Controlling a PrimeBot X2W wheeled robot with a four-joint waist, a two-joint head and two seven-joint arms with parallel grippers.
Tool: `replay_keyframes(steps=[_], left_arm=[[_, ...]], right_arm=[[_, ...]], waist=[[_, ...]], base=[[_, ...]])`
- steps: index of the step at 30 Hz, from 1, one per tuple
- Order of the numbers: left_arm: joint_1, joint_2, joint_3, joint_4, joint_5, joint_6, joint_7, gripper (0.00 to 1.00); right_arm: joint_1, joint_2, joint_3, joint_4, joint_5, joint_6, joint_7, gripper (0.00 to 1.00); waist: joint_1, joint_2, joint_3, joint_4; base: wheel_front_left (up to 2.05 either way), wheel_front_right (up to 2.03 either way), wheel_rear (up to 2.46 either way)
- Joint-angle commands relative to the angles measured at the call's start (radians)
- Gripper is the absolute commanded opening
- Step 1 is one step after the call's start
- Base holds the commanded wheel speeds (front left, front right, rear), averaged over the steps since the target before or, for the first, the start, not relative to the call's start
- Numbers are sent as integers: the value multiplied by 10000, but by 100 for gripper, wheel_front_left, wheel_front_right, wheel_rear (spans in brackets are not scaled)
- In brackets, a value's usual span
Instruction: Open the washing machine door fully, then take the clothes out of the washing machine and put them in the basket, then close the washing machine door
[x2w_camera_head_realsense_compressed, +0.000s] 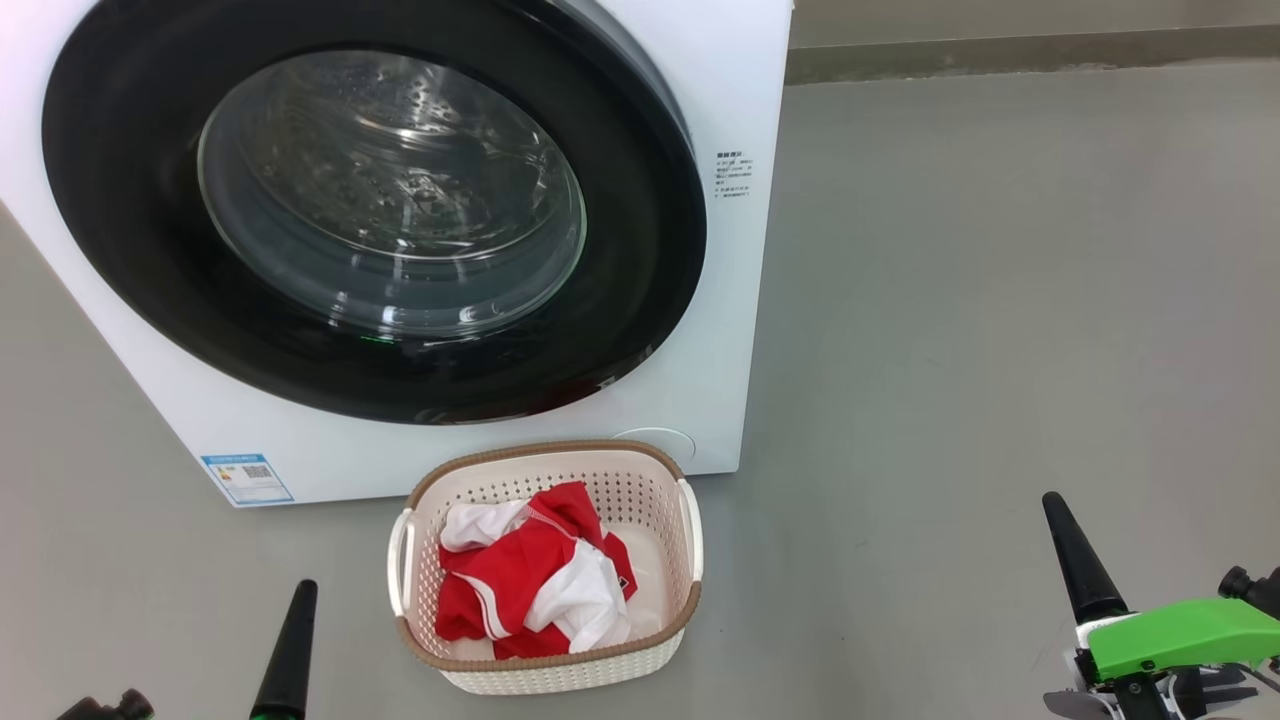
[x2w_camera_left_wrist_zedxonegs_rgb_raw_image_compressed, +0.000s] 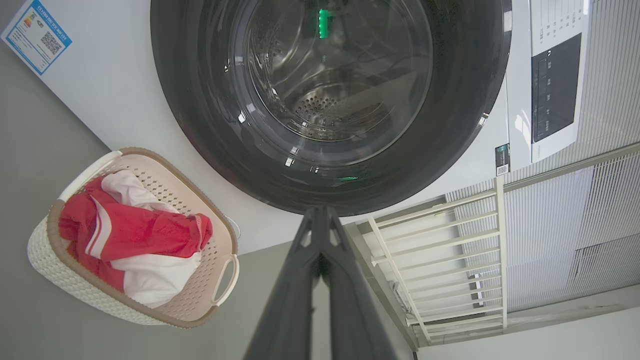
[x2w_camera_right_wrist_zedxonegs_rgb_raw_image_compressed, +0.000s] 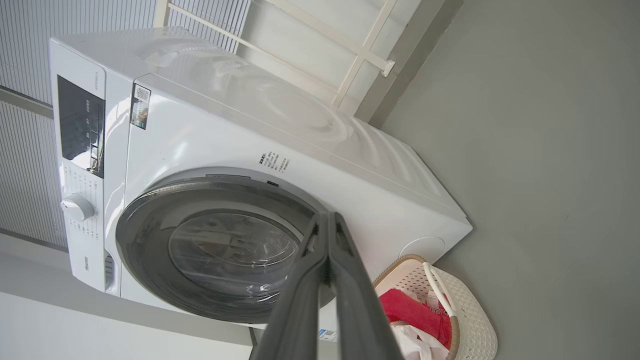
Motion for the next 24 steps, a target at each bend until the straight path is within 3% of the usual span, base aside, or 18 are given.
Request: replay_keyframes(steps=[1, 24], left_arm=[[-561, 82, 281, -168, -316, 4, 88, 0], [-896, 32, 338, 39, -2837, 5, 749, 0]], right_arm=[[-489, -50, 47, -301, 364, -6, 98, 0], [-709, -1, -189, -335, 2776, -9, 774, 0]], waist=[[0, -1, 11, 5], [0, -1, 165, 57]], base=[[0, 0, 0], [0, 0, 0]])
